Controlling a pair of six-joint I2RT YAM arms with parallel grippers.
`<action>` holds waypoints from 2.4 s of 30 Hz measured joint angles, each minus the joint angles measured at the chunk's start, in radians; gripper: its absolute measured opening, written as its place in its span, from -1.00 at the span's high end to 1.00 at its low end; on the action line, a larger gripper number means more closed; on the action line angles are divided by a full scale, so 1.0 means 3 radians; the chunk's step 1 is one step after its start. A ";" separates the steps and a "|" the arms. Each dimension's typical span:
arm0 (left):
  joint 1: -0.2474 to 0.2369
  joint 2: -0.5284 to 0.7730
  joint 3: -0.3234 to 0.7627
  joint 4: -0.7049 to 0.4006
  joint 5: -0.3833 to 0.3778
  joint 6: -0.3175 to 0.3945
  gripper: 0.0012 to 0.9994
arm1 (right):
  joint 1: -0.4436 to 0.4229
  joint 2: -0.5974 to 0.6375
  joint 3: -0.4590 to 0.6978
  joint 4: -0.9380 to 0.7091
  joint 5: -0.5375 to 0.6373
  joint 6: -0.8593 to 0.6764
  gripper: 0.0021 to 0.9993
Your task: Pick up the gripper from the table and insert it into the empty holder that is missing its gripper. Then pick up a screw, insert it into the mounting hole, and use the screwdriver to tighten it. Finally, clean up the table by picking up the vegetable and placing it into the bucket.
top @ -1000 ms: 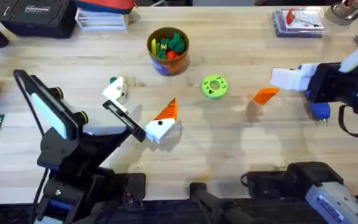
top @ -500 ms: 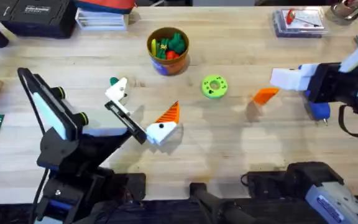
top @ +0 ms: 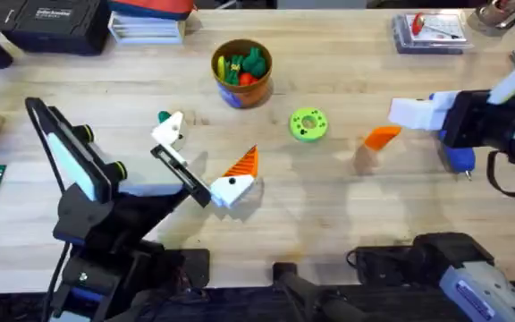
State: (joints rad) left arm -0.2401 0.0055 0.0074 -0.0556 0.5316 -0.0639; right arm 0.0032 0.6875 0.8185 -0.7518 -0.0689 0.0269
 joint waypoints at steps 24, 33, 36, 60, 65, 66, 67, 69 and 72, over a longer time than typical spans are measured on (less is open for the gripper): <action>0.0000 0.0000 0.0003 -0.0040 0.0838 -0.0513 -0.97 | 0.0000 0.0000 0.0000 -0.0011 -0.0010 0.0000 -0.99; 0.0000 0.0000 0.0003 -0.0043 0.0874 -0.0514 -0.97 | 0.0000 0.0642 0.0381 -0.0644 -0.0149 -0.0575 -0.99; 0.0000 0.0000 0.0003 -0.0043 0.0874 -0.0514 -0.97 | 0.0000 0.0946 0.0549 -0.0705 -0.0147 -0.0851 -0.99; 0.0000 0.0000 0.0003 -0.0043 0.0874 -0.0514 -0.97 | 0.0008 0.2297 0.0591 -0.0667 0.0267 -0.2435 -0.54; 0.0000 0.0000 0.0003 -0.0043 0.0874 -0.0514 -0.97 | 0.0047 0.2362 0.0591 -0.0637 0.0280 -0.2440 0.00; 0.0000 0.0000 0.0003 -0.0043 0.0874 -0.0514 -0.97 | 0.0048 0.2362 0.0591 -0.0637 0.0281 -0.2450 0.14; 0.0000 0.0000 0.0003 -0.0043 0.0874 -0.0514 -0.97 | 0.0048 0.2362 0.0591 -0.0635 0.0282 -0.2443 0.31; 0.0000 -0.0001 0.0003 -0.0043 0.0874 -0.0514 -0.97 | 0.0049 0.2363 0.0591 -0.0619 0.0292 -0.2460 0.84; 0.0000 0.0000 0.0003 -0.0043 0.0874 -0.0514 -0.97 | 0.0117 0.2314 0.0591 -0.0614 0.0306 -0.2444 0.98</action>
State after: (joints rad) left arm -0.2401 0.0055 0.0082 -0.0685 0.7937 -0.2180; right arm 0.0384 1.3817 0.9958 -0.9360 0.0231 -0.7064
